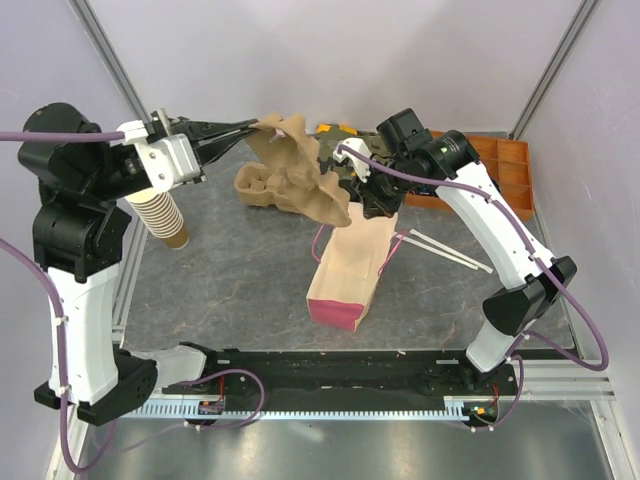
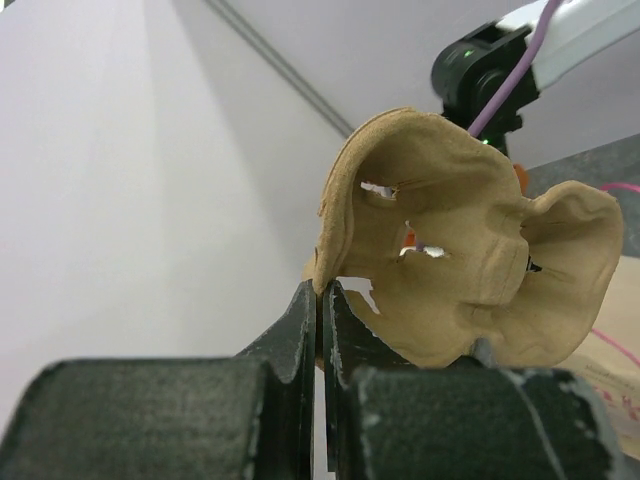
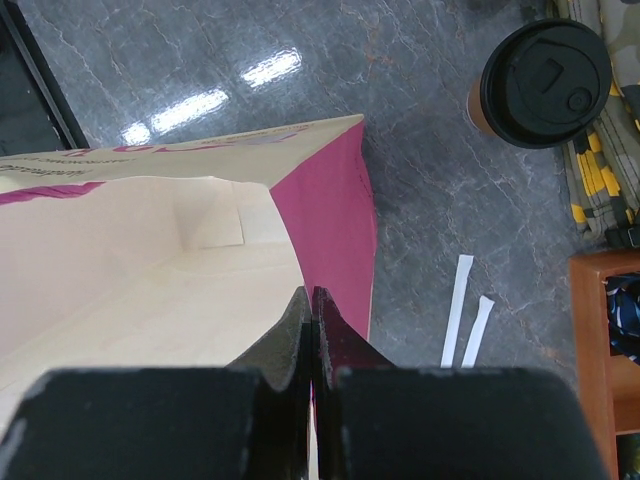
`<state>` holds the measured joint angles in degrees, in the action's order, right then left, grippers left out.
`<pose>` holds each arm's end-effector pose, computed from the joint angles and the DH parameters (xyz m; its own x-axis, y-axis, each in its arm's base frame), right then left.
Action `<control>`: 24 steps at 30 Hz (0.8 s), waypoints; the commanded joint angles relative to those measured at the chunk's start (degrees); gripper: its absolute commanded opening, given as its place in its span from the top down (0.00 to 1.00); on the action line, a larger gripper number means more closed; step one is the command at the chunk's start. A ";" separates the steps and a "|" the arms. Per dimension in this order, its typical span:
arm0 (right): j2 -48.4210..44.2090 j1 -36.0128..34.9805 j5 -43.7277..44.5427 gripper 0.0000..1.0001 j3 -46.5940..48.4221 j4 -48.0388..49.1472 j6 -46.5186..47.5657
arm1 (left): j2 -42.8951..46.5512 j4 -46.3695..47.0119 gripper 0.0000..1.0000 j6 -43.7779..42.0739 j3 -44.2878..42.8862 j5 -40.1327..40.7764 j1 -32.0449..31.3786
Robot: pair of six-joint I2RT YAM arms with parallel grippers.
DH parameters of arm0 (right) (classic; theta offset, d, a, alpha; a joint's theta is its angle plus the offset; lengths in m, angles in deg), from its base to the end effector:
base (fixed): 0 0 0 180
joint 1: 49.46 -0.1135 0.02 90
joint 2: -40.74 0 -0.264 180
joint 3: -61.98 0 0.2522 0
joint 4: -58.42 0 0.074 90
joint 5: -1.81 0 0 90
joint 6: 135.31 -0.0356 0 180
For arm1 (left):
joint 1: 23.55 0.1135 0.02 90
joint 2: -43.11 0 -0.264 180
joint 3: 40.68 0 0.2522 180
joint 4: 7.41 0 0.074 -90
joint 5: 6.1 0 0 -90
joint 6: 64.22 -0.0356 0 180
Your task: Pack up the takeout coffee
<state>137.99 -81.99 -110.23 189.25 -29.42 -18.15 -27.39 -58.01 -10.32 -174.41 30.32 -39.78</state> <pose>0.2699 0.1880 0.4110 -0.3305 -0.7126 -0.6188 -0.9191 0.3919 0.0395 0.1248 -0.0662 0.6083 0.7116 0.1572 -0.6848 0.6195 0.3193 0.7171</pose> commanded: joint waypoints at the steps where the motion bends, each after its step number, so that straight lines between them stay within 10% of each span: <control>1: 0.39 -0.16 0.77 1.00 2.94 1.75 -1.49 | -1.30 1.78 0.96 -2.92 -0.36 3.39 -5.89; 15: 0.66 -0.16 1.12 1.00 2.59 2.45 -2.55 | 1.94 0.63 0.98 -25.68 18.08 28.88 -30.86; 24: 0.74 -0.16 1.39 1.00 2.15 2.72 -2.46 | 2.39 2.83 0.98 -26.83 16.96 31.35 -33.43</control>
<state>138.36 -81.97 -108.81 189.58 -28.20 -20.06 -25.57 -58.51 -34.21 -153.18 58.99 -73.02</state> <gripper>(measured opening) 0.008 0.037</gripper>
